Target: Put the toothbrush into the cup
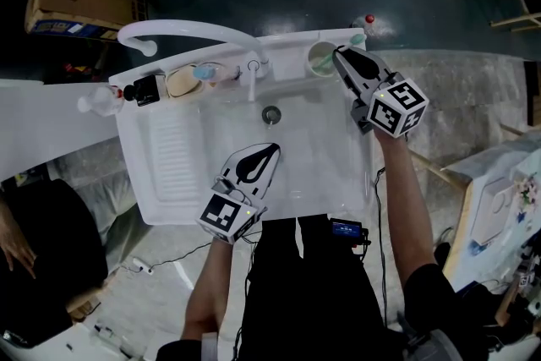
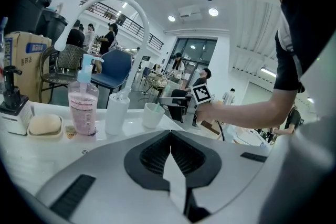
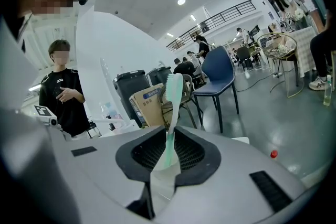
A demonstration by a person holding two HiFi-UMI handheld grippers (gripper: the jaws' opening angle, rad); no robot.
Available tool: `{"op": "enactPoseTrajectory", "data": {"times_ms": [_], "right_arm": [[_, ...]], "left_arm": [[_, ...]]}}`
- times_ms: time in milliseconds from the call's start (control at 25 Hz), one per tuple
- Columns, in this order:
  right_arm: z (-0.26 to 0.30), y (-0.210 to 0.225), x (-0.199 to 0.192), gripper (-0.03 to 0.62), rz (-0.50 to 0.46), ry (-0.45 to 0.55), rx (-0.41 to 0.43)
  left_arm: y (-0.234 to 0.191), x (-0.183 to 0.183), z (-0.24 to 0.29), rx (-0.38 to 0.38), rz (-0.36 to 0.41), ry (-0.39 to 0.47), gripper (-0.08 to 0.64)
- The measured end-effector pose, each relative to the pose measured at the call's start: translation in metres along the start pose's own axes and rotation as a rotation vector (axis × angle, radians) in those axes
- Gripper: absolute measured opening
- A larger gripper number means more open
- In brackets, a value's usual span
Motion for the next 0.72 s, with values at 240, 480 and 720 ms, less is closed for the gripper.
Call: {"op": "enactPoseTrajectory", "data": {"times_ms": [240,480,720], "right_arm": [[-0.0007,0.0012,-0.0022,0.087,-0.003,0.008,0.014],[-0.0005,0.0043,-0.0029,0.139,-0.015,0.007,0.011],[0.0012,0.0089,-0.0078,0.160,-0.011,-0.004,0.001]], "left_arm": [[-0.0022,-0.0090,-0.0014,0.009,0.012,-0.019,0.012],[0.0023,-0.0020,0.0008,0.001,-0.008,-0.004,0.012],[0.0017,-0.0041,-0.0005,0.003,-0.002,-0.007,0.011]]}}
Point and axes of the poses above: the fingertips, and each gripper's own axes: z forward along the fingers, y to its right, x out of its top, the point moved 9 cm from there along -z, backward along the fingers, and after that the axes turned 4 degrees about -z, right-handed, at the moved point
